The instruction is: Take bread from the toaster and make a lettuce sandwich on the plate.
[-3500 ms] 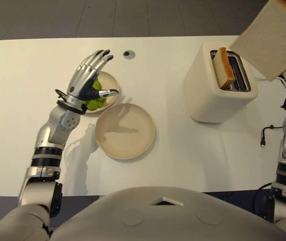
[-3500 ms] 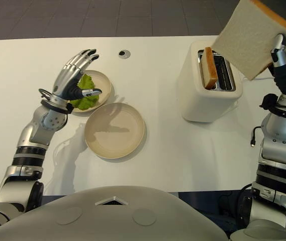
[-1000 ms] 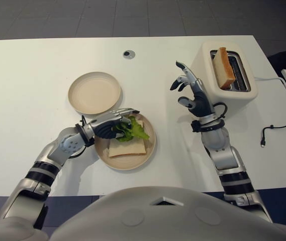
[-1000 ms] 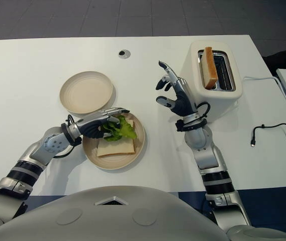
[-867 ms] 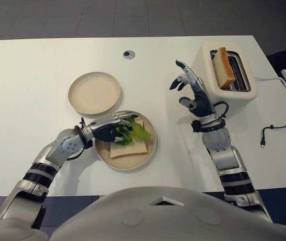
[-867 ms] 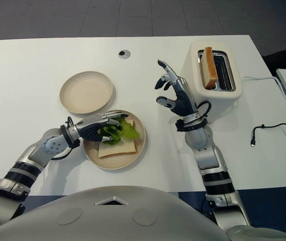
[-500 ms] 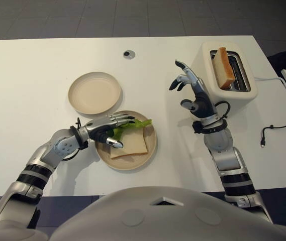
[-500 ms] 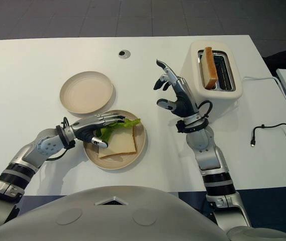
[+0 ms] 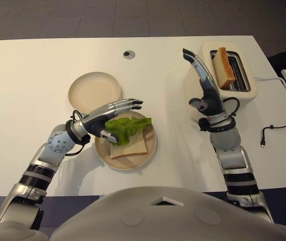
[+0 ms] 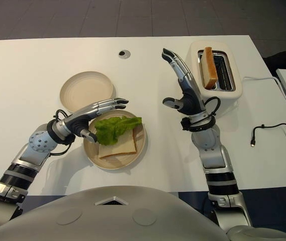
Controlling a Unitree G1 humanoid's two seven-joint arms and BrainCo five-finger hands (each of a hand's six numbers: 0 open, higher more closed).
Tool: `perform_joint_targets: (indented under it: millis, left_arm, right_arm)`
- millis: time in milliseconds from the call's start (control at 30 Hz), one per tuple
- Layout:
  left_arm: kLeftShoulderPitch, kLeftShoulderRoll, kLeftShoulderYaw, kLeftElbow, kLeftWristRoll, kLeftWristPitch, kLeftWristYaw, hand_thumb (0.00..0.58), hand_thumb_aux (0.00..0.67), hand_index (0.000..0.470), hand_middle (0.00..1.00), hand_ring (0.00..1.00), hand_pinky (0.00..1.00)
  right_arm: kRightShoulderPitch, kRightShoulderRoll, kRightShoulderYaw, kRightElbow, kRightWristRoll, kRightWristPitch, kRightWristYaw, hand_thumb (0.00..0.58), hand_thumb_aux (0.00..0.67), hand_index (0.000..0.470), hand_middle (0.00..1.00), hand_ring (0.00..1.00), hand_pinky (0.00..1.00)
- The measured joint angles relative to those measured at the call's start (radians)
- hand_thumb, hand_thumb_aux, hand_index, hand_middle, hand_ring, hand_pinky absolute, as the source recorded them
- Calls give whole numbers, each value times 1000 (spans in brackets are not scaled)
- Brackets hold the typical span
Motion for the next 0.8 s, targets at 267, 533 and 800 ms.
perform_joint_targets:
  millis: [267,533,800]
  left_arm:
    - [-1,-16,34,28,-10,-14,-11,0,0,0,0,0,0]
    - [-2,-41,40,63,27,-21,-8,0,0,0,0,0,0]
    - [-3,-51,43,84,39,-27,-3,0,0,0,0,0,0]
  right_arm:
    - [-35,-178,-247,73,-323,281,-88,0,0,0,0,0,0]
    - [-41,-198,-186,160,-399,442,-75,0,0,0,0,0,0]
    - [-50,-216,-160,123,-348,430,-72,580,670,470,341,341,341]
